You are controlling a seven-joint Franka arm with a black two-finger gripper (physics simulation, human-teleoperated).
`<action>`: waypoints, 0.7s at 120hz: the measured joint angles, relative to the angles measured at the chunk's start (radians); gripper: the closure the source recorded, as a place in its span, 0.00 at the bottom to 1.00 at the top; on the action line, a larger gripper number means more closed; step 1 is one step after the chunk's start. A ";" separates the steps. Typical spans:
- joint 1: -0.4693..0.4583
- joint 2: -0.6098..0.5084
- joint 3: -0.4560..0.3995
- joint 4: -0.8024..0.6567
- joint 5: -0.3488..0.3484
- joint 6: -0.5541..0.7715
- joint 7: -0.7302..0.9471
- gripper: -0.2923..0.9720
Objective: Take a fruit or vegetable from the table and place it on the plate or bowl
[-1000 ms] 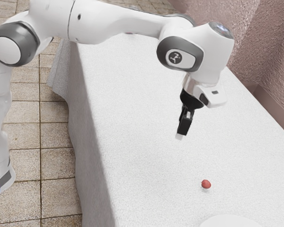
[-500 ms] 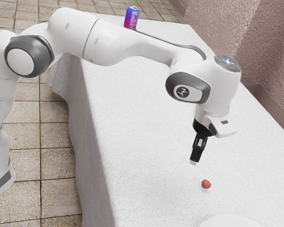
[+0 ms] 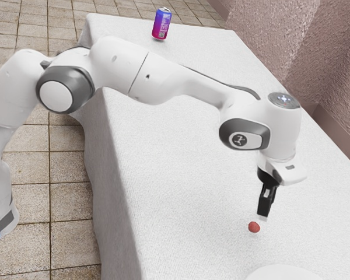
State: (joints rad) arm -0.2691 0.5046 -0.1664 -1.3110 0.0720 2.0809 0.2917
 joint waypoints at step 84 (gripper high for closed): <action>-0.003 0.122 0.021 0.034 -0.044 0.007 0.101 0.23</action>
State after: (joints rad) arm -0.2725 0.6270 -0.1457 -1.2767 0.0281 2.0877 0.3926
